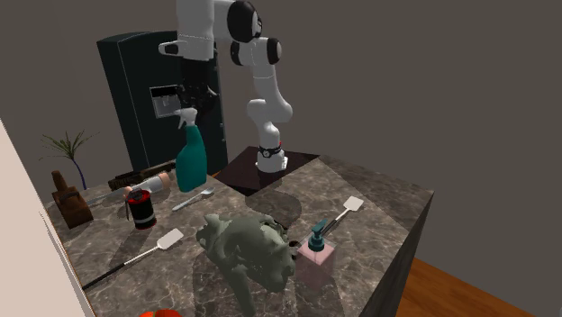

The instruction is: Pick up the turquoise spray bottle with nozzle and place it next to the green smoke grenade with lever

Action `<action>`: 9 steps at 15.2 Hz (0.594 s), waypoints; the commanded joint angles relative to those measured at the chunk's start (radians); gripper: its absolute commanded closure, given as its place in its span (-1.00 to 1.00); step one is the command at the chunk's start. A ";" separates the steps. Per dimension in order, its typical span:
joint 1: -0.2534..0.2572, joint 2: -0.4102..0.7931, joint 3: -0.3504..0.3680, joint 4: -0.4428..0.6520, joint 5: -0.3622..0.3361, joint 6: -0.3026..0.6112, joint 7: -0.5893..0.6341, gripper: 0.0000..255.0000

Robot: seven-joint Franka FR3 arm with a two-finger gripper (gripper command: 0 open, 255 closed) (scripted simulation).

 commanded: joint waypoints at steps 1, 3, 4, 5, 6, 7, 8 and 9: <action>-0.021 0.032 -0.015 0.048 -0.003 -0.012 -0.041 1.00; -0.043 0.062 -0.030 0.090 -0.004 -0.019 -0.082 1.00; -0.054 0.079 -0.037 0.115 -0.004 -0.024 -0.102 1.00; -0.065 0.098 -0.044 0.142 -0.005 -0.030 -0.122 1.00; -0.076 0.119 -0.050 0.172 -0.006 -0.038 -0.142 1.00; -0.086 0.141 -0.057 0.205 -0.007 -0.046 -0.162 1.00; -0.096 0.166 -0.063 0.242 -0.008 -0.056 -0.182 1.00; -0.105 0.193 -0.069 0.283 -0.010 -0.068 -0.201 1.00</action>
